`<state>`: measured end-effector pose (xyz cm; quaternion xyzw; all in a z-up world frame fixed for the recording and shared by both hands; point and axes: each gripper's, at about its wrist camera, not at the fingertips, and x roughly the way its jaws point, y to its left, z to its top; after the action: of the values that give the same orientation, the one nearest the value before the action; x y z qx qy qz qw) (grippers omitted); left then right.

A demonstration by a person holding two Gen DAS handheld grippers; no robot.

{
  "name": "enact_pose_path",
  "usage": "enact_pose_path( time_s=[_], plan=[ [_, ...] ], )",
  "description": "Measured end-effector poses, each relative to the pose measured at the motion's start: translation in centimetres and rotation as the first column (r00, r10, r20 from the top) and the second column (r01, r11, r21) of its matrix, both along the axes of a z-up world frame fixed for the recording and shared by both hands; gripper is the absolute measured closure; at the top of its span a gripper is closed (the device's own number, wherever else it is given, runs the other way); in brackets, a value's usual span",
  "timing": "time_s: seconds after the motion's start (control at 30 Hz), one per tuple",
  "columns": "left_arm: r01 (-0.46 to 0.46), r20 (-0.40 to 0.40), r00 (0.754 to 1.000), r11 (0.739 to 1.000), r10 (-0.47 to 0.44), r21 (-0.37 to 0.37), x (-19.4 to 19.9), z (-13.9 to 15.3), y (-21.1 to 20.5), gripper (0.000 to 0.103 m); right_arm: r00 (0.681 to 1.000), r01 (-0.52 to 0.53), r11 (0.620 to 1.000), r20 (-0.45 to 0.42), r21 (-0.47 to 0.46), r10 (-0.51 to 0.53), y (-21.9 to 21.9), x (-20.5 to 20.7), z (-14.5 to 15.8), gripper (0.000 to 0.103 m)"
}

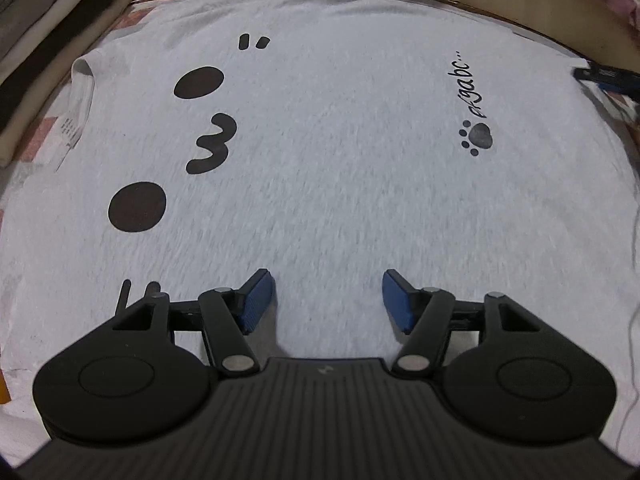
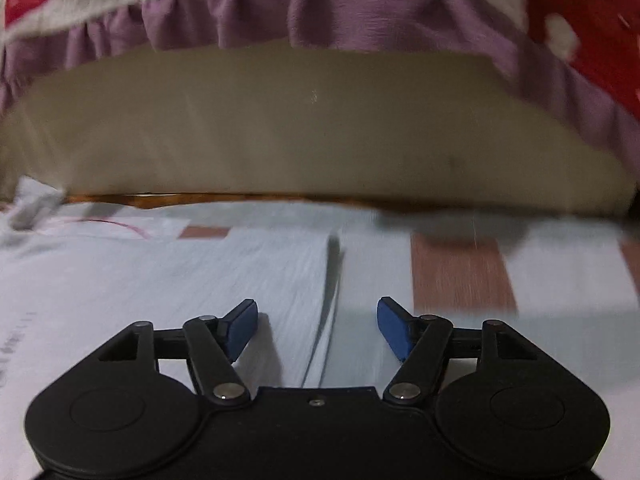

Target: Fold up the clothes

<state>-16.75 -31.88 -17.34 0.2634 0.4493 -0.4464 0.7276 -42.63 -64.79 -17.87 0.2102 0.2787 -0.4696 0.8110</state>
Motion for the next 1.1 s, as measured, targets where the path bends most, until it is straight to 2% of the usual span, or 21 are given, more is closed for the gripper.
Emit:
enact_pose_path(
  time_s=[0.03,0.07,0.1,0.2,0.3,0.37,0.43,0.5,0.57,0.63,0.7,0.8,0.87,0.93,0.97,1.0,1.1],
  plan=[
    [0.002,-0.001,1.0,1.0,-0.002,-0.001,0.0,0.1,0.2,0.042,0.999,-0.034,0.999,-0.003,-0.012,0.034,-0.3,0.4,0.0,0.042],
    [0.004,-0.004,1.0,1.0,-0.004,0.0,0.0,0.1,0.4,0.042,0.998,-0.068,0.997,-0.006,-0.024,0.067,-0.6,0.8,0.0,0.084],
    [0.009,-0.01,1.0,1.0,-0.009,0.0,0.1,0.3,0.5,0.042,0.996,-0.093,0.995,-0.012,-0.041,0.093,-0.7,1.1,0.2,0.1],
    [0.007,-0.034,0.999,1.0,-0.008,-0.004,0.3,0.8,1.4,0.042,0.995,-0.094,0.986,-0.048,-0.138,0.088,-0.2,0.7,2.0,0.102],
    [-0.008,-0.073,0.997,1.0,0.009,0.015,0.8,0.7,2.7,0.042,0.997,-0.048,0.986,-0.075,-0.157,0.036,-0.6,-0.6,2.3,0.102],
    [-0.015,-0.073,0.997,0.999,0.017,0.036,1.2,0.8,3.6,0.042,0.992,-0.055,0.991,-0.117,-0.124,0.04,-0.9,-0.4,1.3,0.101],
    [-0.021,-0.05,0.998,0.998,0.024,0.055,1.7,1.2,4.5,0.042,0.974,-0.069,0.985,-0.225,-0.156,0.033,-0.6,0.6,0.1,0.088],
    [-0.072,-0.018,0.997,0.996,0.073,0.061,3.1,2.7,6.1,0.042,0.968,-0.048,0.985,-0.252,-0.168,0.004,0.0,1.1,0.3,0.071],
    [-0.137,0.005,0.991,0.989,0.137,0.054,4.9,4.2,7.9,0.041,0.974,0.02,0.992,-0.223,-0.125,-0.048,0.3,0.9,1.3,0.056],
    [-0.232,0.033,0.972,0.972,0.231,0.042,7.3,5.9,10.6,0.04,0.984,0.055,0.995,-0.162,-0.085,-0.068,1.4,0.4,2.9,0.055],
    [-0.314,0.061,0.948,0.948,0.311,0.045,9.3,7.0,12.9,0.037,0.994,0.015,0.999,-0.106,-0.043,-0.019,3.1,0.7,4.6,0.053],
    [-0.44,0.064,0.897,0.896,0.437,0.061,12.6,7.9,16.9,0.036,0.989,-0.15,0.989,-0.001,0.008,0.15,6.1,1.8,7.2,0.049],
    [-0.531,-0.031,0.845,0.844,0.534,0.069,14.3,7.9,19.7,0.036,0.952,-0.301,0.953,0.067,0.043,0.298,8.4,3.3,8.7,0.049],
    [-0.558,-0.164,0.812,0.827,0.561,0.07,15.2,7.7,21.6,0.036,0.891,-0.45,0.889,0.103,0.082,0.441,11.1,5.2,9.6,0.048],
    [-0.566,-0.193,0.801,0.822,0.566,0.062,15.3,7.7,22.2,0.036,0.853,-0.519,0.849,0.119,0.1,0.508,12.4,6.1,10.0,0.048],
    [-0.563,-0.171,0.807,0.824,0.565,0.067,15.2,7.7,22.5,0.036,0.814,-0.579,0.807,0.132,0.115,0.566,13.8,7.1,10.4,0.046],
    [-0.546,-0.089,0.829,0.834,0.552,0.078,14.9,7.3,22.7,0.036,0.736,-0.677,0.723,0.122,0.137,0.666,18.0,9.7,10.8,0.045]
  ],
)
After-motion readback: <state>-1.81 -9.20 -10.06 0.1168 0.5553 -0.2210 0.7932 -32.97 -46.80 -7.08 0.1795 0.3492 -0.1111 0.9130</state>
